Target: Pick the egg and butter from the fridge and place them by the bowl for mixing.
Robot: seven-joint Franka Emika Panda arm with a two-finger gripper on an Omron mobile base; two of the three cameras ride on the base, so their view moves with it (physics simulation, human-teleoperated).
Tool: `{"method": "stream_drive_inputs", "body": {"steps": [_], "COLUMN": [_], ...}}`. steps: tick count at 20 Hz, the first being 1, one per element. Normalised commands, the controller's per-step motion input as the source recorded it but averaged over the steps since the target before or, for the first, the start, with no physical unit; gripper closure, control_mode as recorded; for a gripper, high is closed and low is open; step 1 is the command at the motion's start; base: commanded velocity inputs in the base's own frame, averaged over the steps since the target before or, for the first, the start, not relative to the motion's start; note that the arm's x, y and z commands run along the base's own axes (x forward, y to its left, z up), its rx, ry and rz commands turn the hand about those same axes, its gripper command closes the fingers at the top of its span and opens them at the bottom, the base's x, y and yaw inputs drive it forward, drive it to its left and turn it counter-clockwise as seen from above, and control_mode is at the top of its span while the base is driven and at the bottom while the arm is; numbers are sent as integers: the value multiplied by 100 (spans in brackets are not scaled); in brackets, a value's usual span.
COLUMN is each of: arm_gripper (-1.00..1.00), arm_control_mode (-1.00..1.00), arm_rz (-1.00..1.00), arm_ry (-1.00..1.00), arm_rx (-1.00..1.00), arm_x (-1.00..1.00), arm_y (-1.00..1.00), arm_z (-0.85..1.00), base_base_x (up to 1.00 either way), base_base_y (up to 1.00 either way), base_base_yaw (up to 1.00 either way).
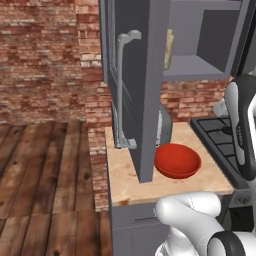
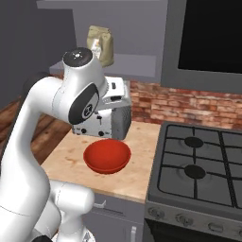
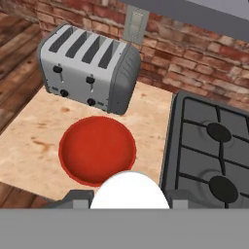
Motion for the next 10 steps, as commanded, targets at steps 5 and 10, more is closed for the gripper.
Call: {"method": "stream_drive_inputs", "body": {"steps": [5,10], "arm_gripper": [100,100], "arm_control_mode": [100,100], "arm_rz": [0,0], "arm_ry": [0,0], "arm_rx": [0,0], "arm_x": [0,0], "arm_y": [0,0], "arm_z": [0,0], "base_base_x": [8,0], "base_base_y": [-9,0], "base_base_yaw": [-4,0]}}
